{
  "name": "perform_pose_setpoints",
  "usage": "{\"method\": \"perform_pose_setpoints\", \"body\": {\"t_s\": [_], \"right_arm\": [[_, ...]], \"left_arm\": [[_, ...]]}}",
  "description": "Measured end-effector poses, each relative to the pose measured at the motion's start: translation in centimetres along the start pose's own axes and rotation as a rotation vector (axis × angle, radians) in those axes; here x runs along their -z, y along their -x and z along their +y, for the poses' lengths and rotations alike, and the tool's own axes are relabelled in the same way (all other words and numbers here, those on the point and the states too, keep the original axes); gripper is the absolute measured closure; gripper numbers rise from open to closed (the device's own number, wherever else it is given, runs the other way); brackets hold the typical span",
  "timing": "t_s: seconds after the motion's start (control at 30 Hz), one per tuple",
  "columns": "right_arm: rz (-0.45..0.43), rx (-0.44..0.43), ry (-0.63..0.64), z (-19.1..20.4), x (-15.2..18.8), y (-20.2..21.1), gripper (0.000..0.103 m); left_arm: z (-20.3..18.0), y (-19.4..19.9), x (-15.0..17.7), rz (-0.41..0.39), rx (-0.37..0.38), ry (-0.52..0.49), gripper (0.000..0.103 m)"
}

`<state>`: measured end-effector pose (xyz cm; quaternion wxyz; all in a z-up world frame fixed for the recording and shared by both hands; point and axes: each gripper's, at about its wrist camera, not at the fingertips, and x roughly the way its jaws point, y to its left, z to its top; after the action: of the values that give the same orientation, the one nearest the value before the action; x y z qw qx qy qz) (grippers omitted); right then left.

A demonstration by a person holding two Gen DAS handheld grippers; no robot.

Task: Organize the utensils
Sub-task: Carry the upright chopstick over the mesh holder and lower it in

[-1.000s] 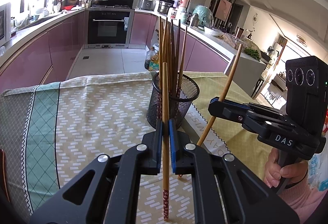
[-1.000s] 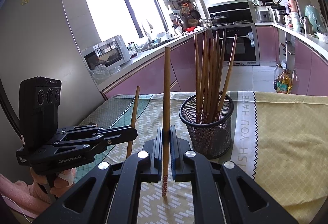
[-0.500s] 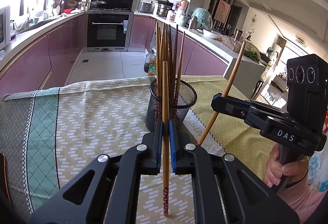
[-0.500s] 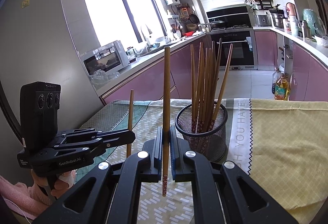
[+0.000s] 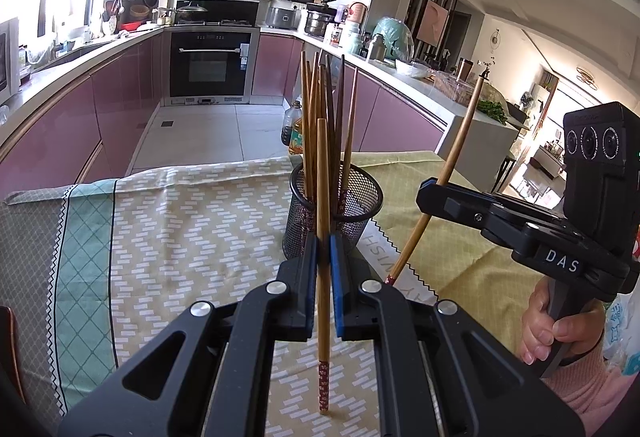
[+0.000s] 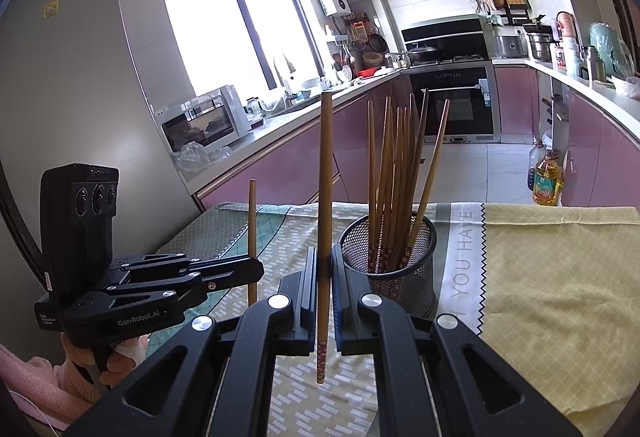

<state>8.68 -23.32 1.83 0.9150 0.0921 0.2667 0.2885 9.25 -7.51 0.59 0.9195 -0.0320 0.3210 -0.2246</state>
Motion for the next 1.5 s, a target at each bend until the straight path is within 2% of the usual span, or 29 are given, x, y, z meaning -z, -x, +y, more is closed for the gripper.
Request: {"method": "perform_pose_setpoints", "body": {"t_s": [1.5], "right_arm": [[-0.060,0.009,0.009,-0.4,-2.1,1.0,0.097]], "left_arm": [[-0.7,0.8,-2.4,-0.058,-0.009,-0.042,0.096]]}}
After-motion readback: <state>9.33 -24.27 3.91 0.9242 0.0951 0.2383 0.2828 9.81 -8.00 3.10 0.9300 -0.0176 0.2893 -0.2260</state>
